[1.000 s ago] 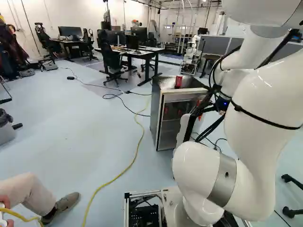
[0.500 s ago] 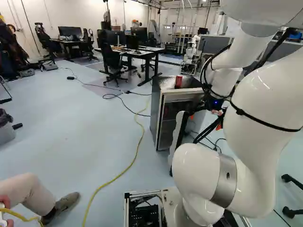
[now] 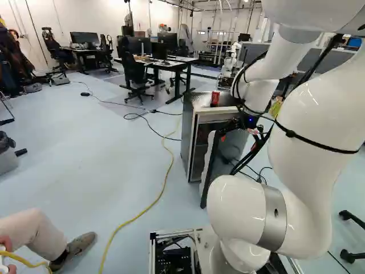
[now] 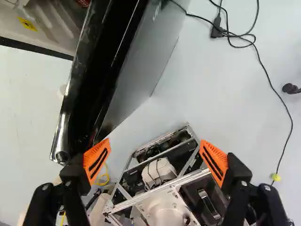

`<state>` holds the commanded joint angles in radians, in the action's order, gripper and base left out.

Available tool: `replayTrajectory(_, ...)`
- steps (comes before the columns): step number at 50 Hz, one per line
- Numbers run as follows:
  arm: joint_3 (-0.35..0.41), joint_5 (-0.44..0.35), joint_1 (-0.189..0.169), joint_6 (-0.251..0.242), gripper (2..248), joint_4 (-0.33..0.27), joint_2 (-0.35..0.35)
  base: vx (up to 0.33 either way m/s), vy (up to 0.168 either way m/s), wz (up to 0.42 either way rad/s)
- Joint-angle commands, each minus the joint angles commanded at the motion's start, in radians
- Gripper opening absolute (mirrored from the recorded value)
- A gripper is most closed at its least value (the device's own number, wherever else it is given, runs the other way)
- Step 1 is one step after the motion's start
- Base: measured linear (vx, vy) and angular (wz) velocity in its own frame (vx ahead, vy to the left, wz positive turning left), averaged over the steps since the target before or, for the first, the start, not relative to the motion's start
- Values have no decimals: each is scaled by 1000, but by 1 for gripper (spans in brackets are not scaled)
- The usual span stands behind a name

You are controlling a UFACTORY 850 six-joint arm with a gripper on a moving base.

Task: Grab a drink from the fridge

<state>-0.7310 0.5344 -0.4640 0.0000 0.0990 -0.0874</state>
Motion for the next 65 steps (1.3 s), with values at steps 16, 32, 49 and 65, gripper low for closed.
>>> replayTrajectory(16, -40, 0, 45, 0, 247, 0, -35, 0, 0, 0)
replayTrajectory(32, -85, 0, 82, 0, 247, 0, -73, 0, 0, 0)
replayTrajectory(49, -135, -4, 117, 0, 247, 0, -115, 0, 0, 0)
replayTrajectory(65, -184, -12, 147, 0, 247, 0, -154, 0, 0, 0)
